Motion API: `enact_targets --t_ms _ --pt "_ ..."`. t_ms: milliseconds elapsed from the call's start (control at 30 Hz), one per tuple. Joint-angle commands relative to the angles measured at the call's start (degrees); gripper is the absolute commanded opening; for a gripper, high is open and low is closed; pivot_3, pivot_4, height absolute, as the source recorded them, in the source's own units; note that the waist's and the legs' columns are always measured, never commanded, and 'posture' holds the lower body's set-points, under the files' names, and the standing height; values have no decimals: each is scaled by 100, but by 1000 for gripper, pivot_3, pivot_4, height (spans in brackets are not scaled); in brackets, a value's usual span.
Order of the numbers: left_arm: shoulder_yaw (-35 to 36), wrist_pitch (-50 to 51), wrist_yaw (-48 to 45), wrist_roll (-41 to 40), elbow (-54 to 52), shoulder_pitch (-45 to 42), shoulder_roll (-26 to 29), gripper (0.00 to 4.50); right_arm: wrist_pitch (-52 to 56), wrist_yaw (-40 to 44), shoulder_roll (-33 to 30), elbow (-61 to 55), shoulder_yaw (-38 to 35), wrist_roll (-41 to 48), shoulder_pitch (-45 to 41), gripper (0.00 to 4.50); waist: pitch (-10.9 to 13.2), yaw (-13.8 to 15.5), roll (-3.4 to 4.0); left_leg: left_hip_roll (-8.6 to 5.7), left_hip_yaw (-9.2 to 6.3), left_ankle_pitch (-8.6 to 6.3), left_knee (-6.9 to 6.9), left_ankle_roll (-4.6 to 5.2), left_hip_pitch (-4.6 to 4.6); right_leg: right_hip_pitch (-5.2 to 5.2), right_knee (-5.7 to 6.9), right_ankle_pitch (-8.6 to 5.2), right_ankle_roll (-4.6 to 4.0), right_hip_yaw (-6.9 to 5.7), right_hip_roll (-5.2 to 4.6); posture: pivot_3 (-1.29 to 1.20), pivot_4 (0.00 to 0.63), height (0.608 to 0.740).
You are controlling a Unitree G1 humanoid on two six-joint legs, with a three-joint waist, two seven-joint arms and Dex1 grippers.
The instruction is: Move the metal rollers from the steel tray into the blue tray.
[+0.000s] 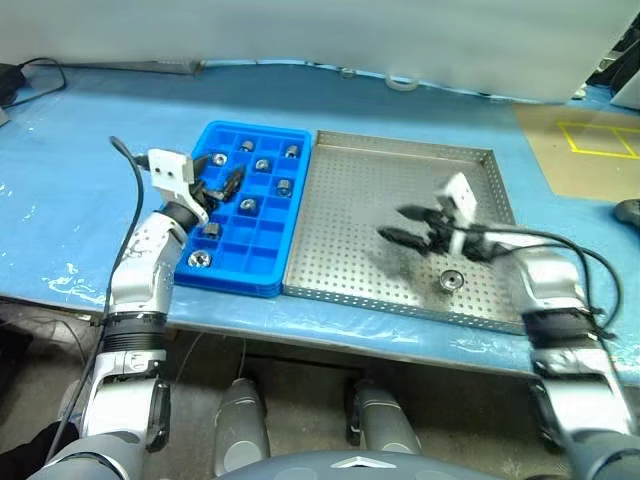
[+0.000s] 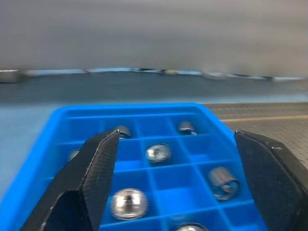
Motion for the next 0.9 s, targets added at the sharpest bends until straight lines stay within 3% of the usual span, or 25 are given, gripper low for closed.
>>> enact_targets --t_ms 33,200,433,700,900 --pt "-174 -167 -303 -63 -75 -164 -77 4039 210 175 -431 -530 -45 65 344 4001 0 -85 0 0 1 -1 4 1 2 0 1 0 0 -1 -1 -547 150 740" --pt "-339 -269 -465 73 -15 -159 -110 4039 -60 -168 -740 -179 270 -544 621 4001 -1 -311 0 -2 2 -2 22 1 38 4 10 -22 42 -1 0 -557 150 740" --pt "-201 -313 -355 143 -143 -1 38 4039 -27 -167 -178 -217 358 -281 62 1713 -2 -455 -3 -6 -1 -9 44 11 37 4 10 -22 44 -3 1 -503 150 740" --pt "308 -284 304 84 -609 186 157 4039 -146 -18 1453 290 763 138 -1465 1657 -4 -461 1 5 -6 -10 47 13 -3 -37 23 33 -10 -19 0 -365 150 740" --pt "428 59 253 -89 -1438 883 394 4039 -583 200 2699 967 1435 -37 -2273 1657 -3 -197 3 13 -6 -13 29 6 -6 -41 15 33 -13 -27 -2 -268 150 740"
